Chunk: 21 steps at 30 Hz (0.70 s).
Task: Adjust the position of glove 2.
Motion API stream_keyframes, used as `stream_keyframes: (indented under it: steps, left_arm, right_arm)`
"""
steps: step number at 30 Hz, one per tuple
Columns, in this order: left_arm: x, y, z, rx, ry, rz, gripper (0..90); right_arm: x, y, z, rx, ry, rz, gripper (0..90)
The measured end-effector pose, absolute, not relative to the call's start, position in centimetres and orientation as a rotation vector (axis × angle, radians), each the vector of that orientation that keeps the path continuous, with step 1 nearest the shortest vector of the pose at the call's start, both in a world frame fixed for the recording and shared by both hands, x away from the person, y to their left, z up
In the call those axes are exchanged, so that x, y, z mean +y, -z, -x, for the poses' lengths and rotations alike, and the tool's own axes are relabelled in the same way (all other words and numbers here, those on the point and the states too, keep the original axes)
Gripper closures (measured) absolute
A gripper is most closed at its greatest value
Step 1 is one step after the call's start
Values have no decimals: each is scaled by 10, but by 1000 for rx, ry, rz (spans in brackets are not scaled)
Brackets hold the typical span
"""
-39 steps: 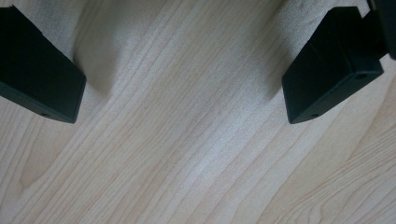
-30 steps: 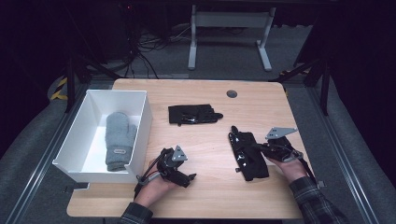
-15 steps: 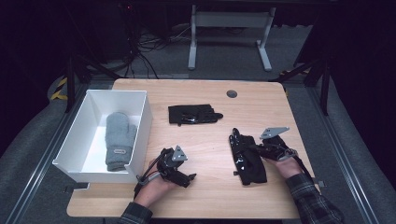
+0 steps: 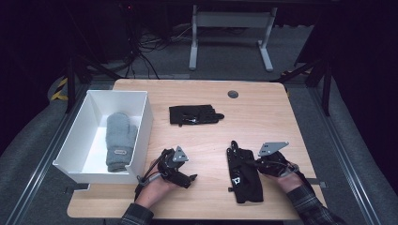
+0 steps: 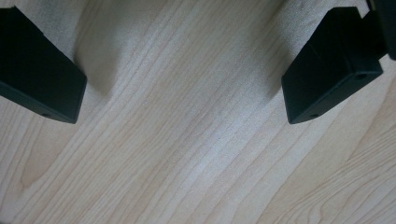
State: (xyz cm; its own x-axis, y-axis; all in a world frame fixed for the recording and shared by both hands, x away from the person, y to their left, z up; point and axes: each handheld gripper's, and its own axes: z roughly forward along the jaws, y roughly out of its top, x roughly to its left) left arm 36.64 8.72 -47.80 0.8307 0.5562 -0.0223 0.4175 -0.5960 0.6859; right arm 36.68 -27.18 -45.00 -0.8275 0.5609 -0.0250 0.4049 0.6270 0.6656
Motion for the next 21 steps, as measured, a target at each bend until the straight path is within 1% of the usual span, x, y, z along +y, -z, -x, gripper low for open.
stream_keyframes:
  steps: [1, 2, 3, 5, 6, 7, 9, 13, 14, 18, 21]
  left_arm:
    - [87, 478, -366, 710, -252, -2293, 4]
    - [87, 478, -366, 714, -253, -2293, 5]
    - [87, 476, -366, 721, -254, -2300, 16]
    - [87, 472, -366, 733, -250, -2299, 117]
    - [87, 470, -366, 736, -255, -2307, 179]
    - [86, 469, -366, 743, -260, -2311, 206]
    - [85, 466, -368, 742, -258, -2304, 321]
    - [83, 460, -378, 764, -261, -2289, 612]
    - [82, 460, -381, 767, -265, -2288, 697]
    - [78, 457, -393, 807, -258, -2301, 900]
    - [75, 453, -404, 836, -265, -2307, 900]
  right_arm:
    - [-273, 448, -367, 2602, -1009, -794, 775]
    - [-275, 445, -367, 2588, -1037, -804, 751]
    - [-277, 442, -366, 2562, -1063, -812, 695]
    - [-281, 440, -366, 2534, -1077, -835, 616]
    - [-284, 441, -366, 2518, -1086, -855, 554]
    - [-287, 441, -366, 2500, -1089, -870, 518]
    - [-293, 444, -365, 2475, -1096, -901, 436]
    - [-304, 448, -366, 2449, -1094, -943, 351]
    - [-308, 449, -366, 2446, -1090, -951, 315]
    - [-317, 456, -367, 2434, -1080, -997, 256]
    - [-321, 461, -368, 2430, -1058, -1022, 235]
